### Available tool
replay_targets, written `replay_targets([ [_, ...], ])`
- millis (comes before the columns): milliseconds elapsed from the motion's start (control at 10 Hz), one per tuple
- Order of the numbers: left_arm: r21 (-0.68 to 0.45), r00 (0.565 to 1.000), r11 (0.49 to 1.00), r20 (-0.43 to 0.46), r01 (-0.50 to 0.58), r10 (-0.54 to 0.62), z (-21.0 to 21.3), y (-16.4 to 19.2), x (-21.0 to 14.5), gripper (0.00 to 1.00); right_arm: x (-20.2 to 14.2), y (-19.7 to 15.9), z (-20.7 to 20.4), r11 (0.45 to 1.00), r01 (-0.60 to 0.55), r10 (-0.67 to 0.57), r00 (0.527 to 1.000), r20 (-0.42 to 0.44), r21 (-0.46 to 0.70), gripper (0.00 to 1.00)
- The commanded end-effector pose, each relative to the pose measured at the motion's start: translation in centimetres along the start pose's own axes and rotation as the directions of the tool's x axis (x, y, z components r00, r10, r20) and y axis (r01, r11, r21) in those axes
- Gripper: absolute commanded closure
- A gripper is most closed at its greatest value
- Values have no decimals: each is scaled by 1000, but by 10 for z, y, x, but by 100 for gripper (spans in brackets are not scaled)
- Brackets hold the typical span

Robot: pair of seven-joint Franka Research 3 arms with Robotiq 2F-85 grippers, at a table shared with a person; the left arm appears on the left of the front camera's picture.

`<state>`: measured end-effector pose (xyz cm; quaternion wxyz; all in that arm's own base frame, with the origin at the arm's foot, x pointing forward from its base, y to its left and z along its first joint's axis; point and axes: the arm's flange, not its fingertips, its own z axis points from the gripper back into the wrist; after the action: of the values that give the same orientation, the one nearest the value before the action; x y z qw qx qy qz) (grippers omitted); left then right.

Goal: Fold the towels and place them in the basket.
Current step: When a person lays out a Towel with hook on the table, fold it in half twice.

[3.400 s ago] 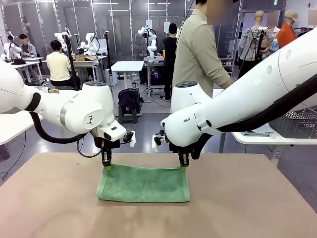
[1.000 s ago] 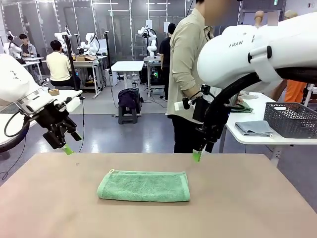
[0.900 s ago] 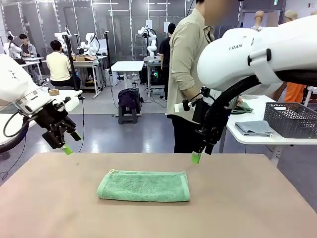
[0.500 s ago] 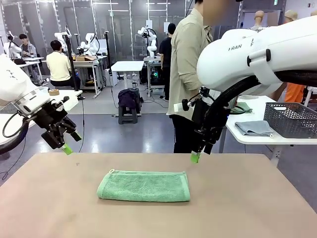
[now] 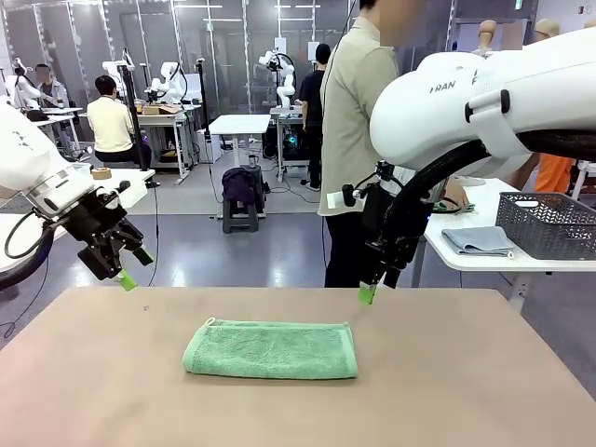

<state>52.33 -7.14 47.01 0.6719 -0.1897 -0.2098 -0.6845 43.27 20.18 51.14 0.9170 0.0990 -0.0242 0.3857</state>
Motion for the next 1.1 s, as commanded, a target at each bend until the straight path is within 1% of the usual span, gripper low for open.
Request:
replay_targets([
  [0,-17,998,999,44,-36,37,4,1,4,0,-3,-8,5,977,214,-214,977,20,-3,10],
  [100,-17,995,998,72,-65,66,9,5,3,0,-6,-11,9,959,282,-283,959,33,25,8],
  [200,-28,992,997,103,-77,79,15,9,0,0,-8,-15,12,941,335,-337,940,45,53,3],
  [300,-53,985,995,145,-87,94,19,17,-3,0,-8,-20,11,914,396,-402,913,70,87,0],
  [400,-74,977,993,186,-89,101,22,20,-6,0,-6,-22,8,894,426,-439,894,89,137,0],
  [500,-92,970,990,206,-109,126,23,23,-7,0,-3,-26,0,867,460,-483,871,91,194,0],
  [600,-105,965,986,214,-133,153,25,24,-10,0,-1,-28,-9,837,492,-520,851,68,240,0],
  [700,-84,957,987,246,-136,153,26,25,-13,0,1,-31,-20,819,514,-546,835,71,257,0],
  [800,-64,950,992,285,-110,124,28,24,-17,0,2,-30,-28,809,516,-557,826,89,280,0],
  [900,-48,938,994,332,-94,104,30,24,-26,0,3,-31,-39,781,544,-594,799,94,306,0],
  [1000,-58,927,993,357,-102,116,33,24,-34,0,2,-28,-45,769,547,-605,790,100,331,0],
])
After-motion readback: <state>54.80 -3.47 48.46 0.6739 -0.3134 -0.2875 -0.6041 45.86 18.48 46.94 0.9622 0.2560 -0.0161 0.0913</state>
